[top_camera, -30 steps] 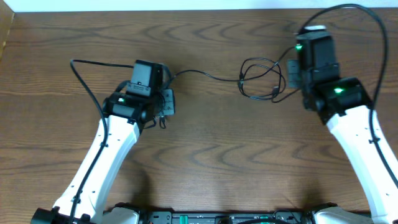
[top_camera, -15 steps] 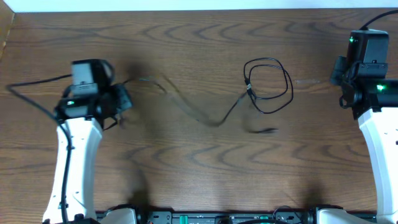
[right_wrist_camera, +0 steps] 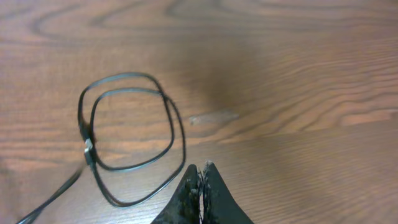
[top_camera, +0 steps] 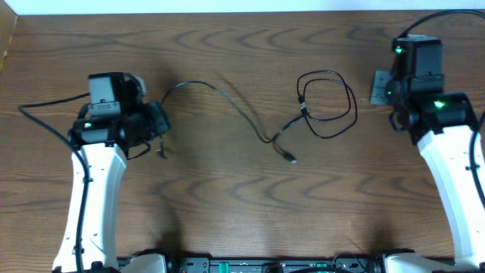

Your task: Untangle cables

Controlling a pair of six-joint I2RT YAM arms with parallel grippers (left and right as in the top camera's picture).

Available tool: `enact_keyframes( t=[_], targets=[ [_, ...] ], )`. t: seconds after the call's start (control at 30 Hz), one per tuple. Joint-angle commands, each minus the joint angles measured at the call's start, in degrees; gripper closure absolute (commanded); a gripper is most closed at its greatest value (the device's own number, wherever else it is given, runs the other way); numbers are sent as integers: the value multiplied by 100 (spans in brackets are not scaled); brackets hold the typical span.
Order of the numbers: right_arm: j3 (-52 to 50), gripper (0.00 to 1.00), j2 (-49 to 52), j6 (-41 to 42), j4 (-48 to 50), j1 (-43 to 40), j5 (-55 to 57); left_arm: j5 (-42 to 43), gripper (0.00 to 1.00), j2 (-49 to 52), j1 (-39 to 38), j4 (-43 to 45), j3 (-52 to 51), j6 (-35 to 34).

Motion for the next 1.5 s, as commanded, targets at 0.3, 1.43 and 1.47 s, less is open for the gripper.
enact_keyframes(
  t=[0.3,1.43,1.47],
  targets=[
    [127,96,885,109,-81,479,-503,313,91,-116,-1427,50,-28,-50],
    [125,90,925,-1574,-1014,520,-3318,-192,85,127,-2949,1447,-28,-522],
    [125,90,927,-1574,-1126,520,-3274,-282,85,127,-2949,1416,-28,-522]
  ],
)
